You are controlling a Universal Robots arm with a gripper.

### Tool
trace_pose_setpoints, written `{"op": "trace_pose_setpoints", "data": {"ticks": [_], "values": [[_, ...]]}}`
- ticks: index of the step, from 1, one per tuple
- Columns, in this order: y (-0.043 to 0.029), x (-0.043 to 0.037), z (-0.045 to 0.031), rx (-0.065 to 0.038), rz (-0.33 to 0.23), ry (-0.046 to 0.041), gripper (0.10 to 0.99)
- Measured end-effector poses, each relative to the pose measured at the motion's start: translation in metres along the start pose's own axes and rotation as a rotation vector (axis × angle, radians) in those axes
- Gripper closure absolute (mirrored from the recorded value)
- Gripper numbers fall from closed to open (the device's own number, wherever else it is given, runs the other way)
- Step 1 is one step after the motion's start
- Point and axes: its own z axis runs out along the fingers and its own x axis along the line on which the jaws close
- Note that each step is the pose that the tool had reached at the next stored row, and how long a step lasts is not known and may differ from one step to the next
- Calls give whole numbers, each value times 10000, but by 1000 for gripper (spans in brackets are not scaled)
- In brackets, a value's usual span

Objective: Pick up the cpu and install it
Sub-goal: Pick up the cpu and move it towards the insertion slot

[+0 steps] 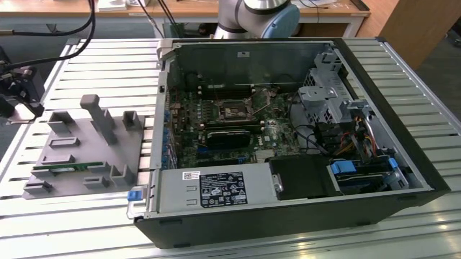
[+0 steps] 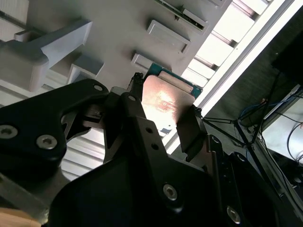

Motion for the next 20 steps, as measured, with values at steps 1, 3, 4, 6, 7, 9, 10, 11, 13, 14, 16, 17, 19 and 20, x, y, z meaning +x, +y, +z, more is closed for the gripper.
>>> {"op": "trace_pose_setpoints", "data": {"ticks": [1, 3, 4, 6, 7, 9, 10, 11, 13, 14, 16, 17, 19, 20], "values": [[2, 0, -15, 0, -1, 0, 549], [7, 0, -43, 0, 0, -1, 549], [10, 1, -57, 0, 0, 0, 549], [14, 1, -83, 0, 0, -1, 549], [16, 1, -98, -1, 0, -1, 549], [20, 1, -127, -1, 0, 0, 549], [23, 1, -141, 0, 0, -1, 549], [24, 2, -156, 0, 0, 0, 549], [29, 2, -186, 0, 0, -1, 549], [31, 2, -200, 0, 0, 0, 549], [36, 2, -232, 0, 0, -1, 549], [39, 3, -248, 0, 0, 0, 549], [44, 3, -281, 0, 0, -1, 549], [46, 3, -297, -1, 0, -1, 549]]}}
